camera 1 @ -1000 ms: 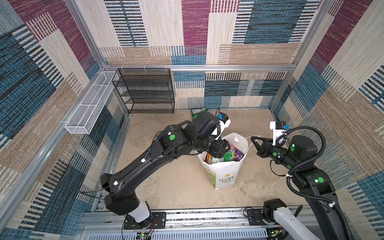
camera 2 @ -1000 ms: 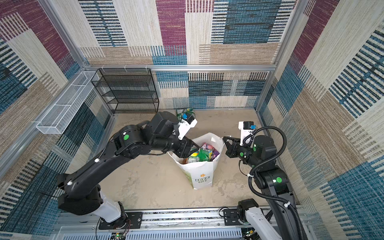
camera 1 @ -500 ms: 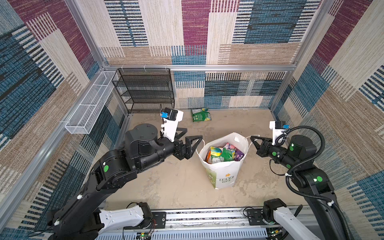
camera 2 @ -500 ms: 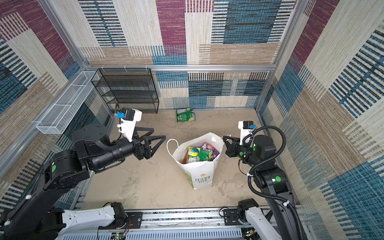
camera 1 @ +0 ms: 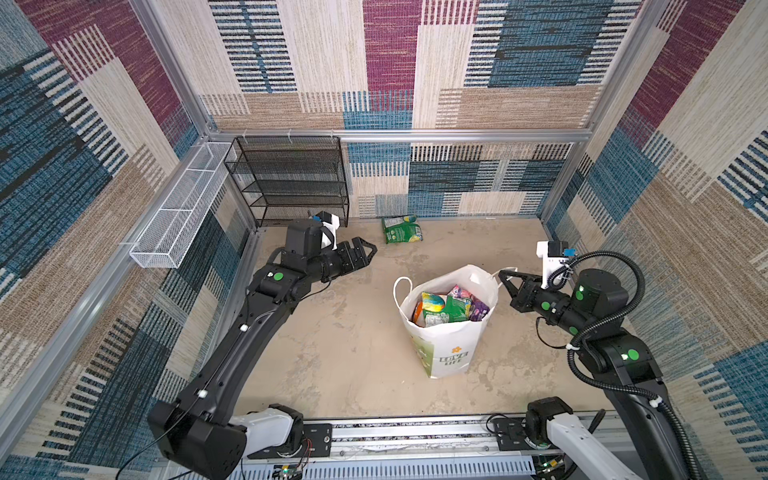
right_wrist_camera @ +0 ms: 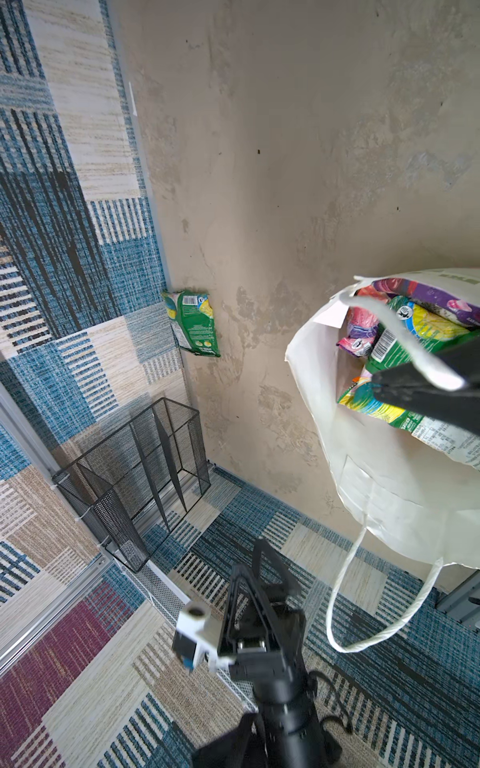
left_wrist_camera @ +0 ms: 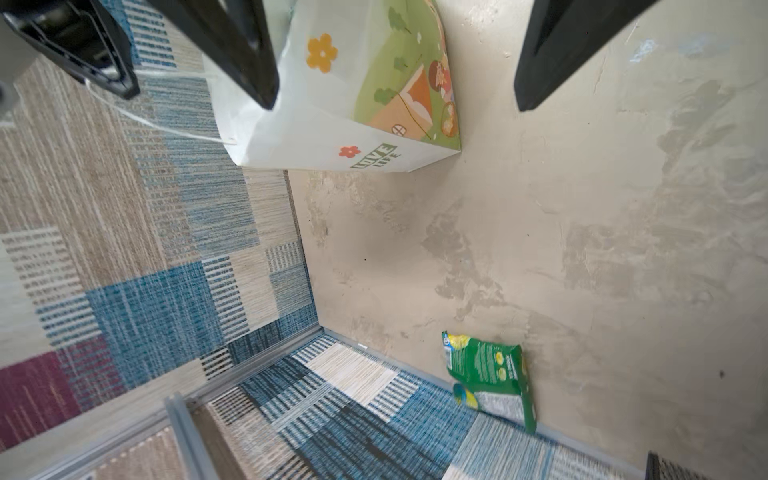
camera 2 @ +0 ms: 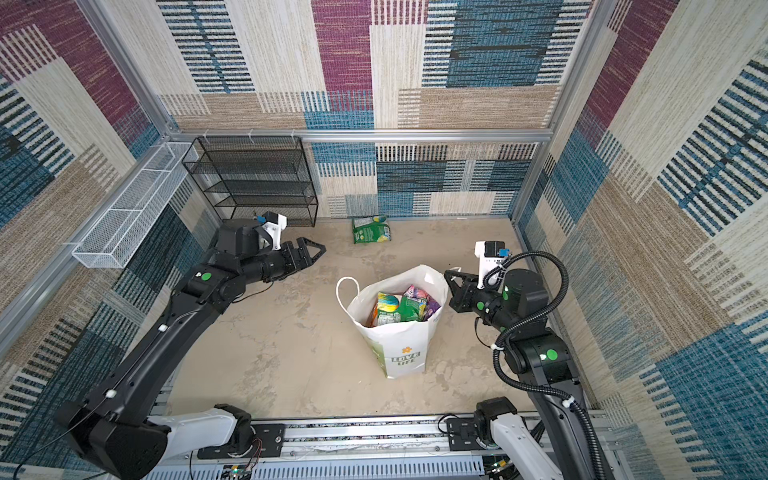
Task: Place the snacks into the paper bag
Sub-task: 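Raise the left gripper from the bag and move it toward the last green packet, then grasp the remaining green Fox's packet by its edge with the left gripper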
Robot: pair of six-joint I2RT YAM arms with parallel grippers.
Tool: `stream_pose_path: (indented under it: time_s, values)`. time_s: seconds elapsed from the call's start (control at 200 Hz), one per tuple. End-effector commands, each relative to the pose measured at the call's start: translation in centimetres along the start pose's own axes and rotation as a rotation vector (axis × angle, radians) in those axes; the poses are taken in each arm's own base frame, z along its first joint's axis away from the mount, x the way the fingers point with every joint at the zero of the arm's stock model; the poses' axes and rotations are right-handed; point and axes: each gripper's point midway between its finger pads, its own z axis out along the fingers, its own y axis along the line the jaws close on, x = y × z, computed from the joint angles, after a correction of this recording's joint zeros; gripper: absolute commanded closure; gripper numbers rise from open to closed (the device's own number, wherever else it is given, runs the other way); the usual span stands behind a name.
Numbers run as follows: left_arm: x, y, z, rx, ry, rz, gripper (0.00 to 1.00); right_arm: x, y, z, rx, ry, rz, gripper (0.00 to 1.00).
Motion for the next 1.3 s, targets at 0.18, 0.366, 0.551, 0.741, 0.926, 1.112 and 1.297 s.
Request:
stream_pose_path:
  time_s: [0.18,0.366,0.551,0.741,0.926,1.112,1.297]
  values:
    - [-2.2,3.5,8.7,0.043,-0.010,-0.156,0.07,-0.7,-0.3,-0.1,0.012,-0.056,0.001,0.96]
    - [-2.6,7.5,16.3,-0.019,0.067,-0.187,0.10,-1.0,-0.5,0.1,0.017,-0.072,0.019,0.97]
    - [-3.1,11.5,22.9,-0.105,0.134,-0.136,0.13,-1.3,-0.6,0.7,0.021,-0.064,0.026,0.97]
    - [-4.3,14.6,27.8,-0.128,0.141,-0.112,0.14,-0.9,-1.4,1.6,0.046,-0.038,0.032,0.97]
    - [-5.4,15.8,31.2,-0.117,0.124,-0.114,0.18,-0.7,-1.8,2.3,0.060,-0.013,0.030,0.98]
    - [-5.8,16.9,33.7,-0.110,0.109,-0.158,0.24,-0.7,-2.0,2.7,0.069,-0.004,0.027,0.97]
    - [-5.4,18.0,35.4,-0.109,0.094,-0.211,0.34,-0.9,-2.2,2.8,0.079,0.001,0.022,0.97]
